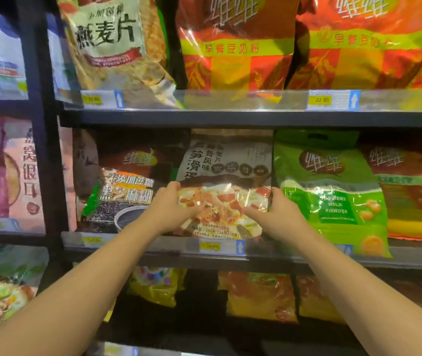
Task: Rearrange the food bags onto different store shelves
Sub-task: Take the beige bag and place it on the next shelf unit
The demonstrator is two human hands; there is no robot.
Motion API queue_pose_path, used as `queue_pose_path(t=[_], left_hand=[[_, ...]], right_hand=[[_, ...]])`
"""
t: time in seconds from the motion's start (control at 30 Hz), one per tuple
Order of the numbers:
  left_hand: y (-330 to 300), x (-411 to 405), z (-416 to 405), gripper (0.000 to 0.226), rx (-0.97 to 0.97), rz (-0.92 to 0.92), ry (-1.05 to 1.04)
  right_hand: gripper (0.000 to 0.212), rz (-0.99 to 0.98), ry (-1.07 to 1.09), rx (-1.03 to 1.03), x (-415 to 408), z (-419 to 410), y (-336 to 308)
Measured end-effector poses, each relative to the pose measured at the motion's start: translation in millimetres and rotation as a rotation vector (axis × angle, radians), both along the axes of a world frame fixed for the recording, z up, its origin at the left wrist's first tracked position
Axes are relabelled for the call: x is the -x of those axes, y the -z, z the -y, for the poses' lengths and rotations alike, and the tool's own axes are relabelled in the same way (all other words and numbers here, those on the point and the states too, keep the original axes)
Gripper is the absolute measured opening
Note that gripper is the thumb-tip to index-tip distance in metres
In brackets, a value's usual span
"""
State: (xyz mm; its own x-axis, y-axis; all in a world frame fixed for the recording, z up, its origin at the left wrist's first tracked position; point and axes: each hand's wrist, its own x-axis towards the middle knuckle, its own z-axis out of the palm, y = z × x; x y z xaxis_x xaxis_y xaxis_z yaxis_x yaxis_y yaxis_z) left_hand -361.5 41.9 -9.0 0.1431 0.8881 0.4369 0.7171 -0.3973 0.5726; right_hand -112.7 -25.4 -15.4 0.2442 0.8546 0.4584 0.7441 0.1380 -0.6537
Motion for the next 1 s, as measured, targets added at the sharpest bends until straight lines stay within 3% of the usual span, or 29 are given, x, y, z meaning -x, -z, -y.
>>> queue_pose_path(t=[0.2,0.33,0.5,0.63,0.87,1.0], left_hand=[[-6.7,3.9,-25.2,0.103,0.102,0.013,-0.039],[-9.9,3.7,-35.3,0.113,0.206,-0.048,-0.072],[-8.1,0.2,-42.4,0.105,0.249,-0.157,-0.110],[-1.3,-6.1,-39.1,0.097,0.172,-0.348,-0.184],[25.0,-16.5,-30.6,0.069,-0.015,-0.233,-0.236],[32.7,-21.2,-27.2,0.053,-0.065,0.056,-0.007]], right_hand=[[0.086,0.019,0.026,0.091,-3.6,-11.4,-3.7],[0.072,0.094,0.040,0.145,-12.0,-20.7,-4.7],[0.041,0.162,-0.031,0.219,-21.2,-31.0,0.0],[0.073,0.242,0.021,0.236,-16.9,-30.7,9.6],[0.042,0.325,0.112,0.098,-6.7,-24.4,25.2],[0.032,0.213,0.061,-0.055,-8.3,-22.4,21.7]])
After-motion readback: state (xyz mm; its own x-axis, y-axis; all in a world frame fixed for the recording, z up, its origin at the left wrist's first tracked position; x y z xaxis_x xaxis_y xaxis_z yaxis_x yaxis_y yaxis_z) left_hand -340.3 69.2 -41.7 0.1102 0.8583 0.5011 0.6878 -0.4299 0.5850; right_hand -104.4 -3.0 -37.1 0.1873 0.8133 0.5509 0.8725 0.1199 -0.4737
